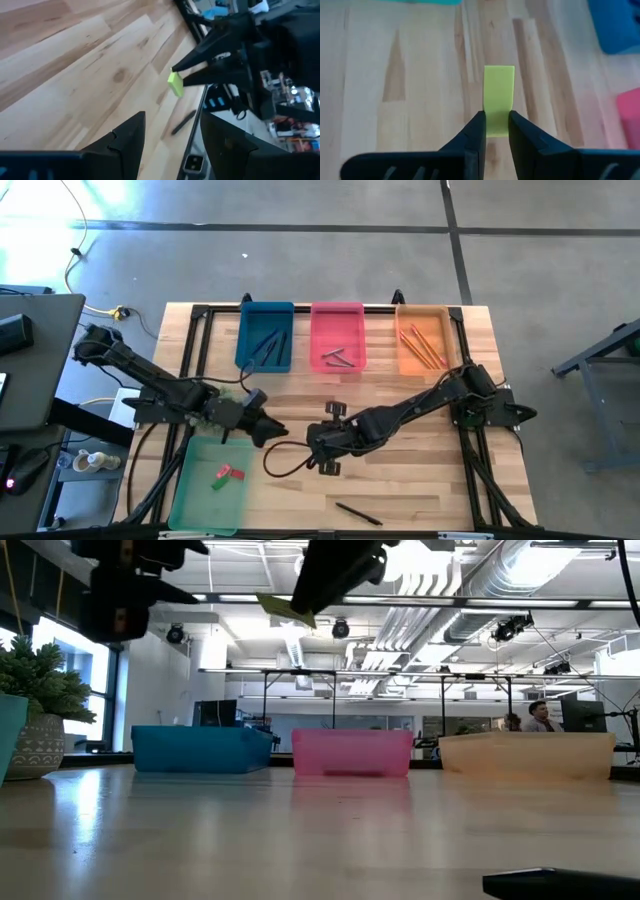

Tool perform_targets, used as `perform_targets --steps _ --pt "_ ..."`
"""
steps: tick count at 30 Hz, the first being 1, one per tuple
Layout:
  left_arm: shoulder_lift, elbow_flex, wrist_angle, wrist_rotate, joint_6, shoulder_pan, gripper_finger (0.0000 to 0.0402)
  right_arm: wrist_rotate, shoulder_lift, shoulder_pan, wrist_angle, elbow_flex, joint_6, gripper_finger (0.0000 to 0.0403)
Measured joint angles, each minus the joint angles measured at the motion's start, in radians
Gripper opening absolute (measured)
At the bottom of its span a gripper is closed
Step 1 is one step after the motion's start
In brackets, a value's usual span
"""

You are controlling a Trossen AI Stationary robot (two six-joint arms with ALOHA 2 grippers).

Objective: Sort crayons/erasers/pens/pencils in bins
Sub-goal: Put the light green eraser into the green bin

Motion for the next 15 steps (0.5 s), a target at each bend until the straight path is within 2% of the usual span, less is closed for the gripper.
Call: perform_targets --steps 5,12,15 --pt "0.098 0.0 0.126 0.006 0.004 0.027 0.0177 0.047 0.0 -0.001 0.0 0.023 -0.023 0.0051" --pt "0.186 0.001 0.311 0.045 -0.011 0.062 0.0177 0.059 -0.001 0.0 -0.008 0.023 -0.023 0.0051" --pt "0.209 0.0 0.327 0.054 -0.019 0.079 0.0177 0.082 -0.001 0.0 -0.008 0.023 -0.025 0.0051"
